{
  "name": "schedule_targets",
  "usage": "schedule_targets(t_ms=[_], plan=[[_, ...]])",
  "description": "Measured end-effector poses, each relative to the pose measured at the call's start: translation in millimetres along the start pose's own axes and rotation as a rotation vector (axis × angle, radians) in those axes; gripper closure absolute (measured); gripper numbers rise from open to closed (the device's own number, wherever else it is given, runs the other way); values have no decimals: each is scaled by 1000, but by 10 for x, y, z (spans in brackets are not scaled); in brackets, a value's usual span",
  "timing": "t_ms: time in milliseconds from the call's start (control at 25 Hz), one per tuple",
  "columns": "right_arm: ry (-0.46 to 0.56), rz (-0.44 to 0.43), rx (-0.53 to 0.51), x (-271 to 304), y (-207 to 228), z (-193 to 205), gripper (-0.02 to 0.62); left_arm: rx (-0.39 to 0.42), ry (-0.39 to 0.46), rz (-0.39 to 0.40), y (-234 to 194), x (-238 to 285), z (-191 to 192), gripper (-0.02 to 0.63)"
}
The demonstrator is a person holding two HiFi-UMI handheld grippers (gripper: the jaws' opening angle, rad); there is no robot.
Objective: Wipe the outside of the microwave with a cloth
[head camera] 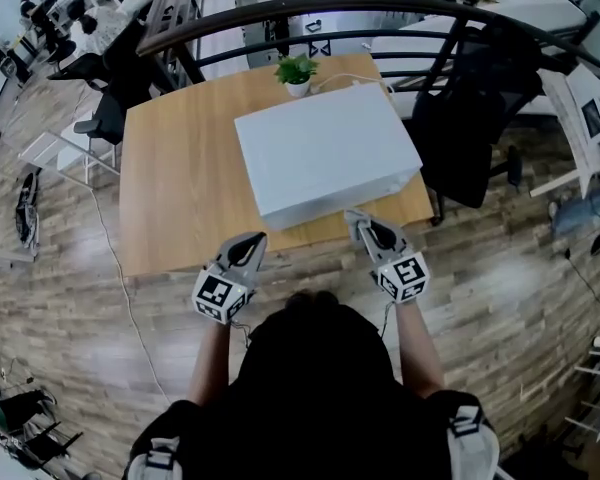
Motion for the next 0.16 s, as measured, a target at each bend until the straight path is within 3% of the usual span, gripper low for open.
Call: schedule_targets(t_ms=[160], plan=[[8, 0, -4, 111, -170, -15, 566, 0, -2, 10, -133, -114, 16, 603]])
Point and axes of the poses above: the fingertips, and each gripper's own axes: x forward along the fingers, y to its right, z out of its underside, the point moved 8 cm from there along -x, backward along the fingers, and after that the axes turned 6 degrees about y, right-handed, at the moved point
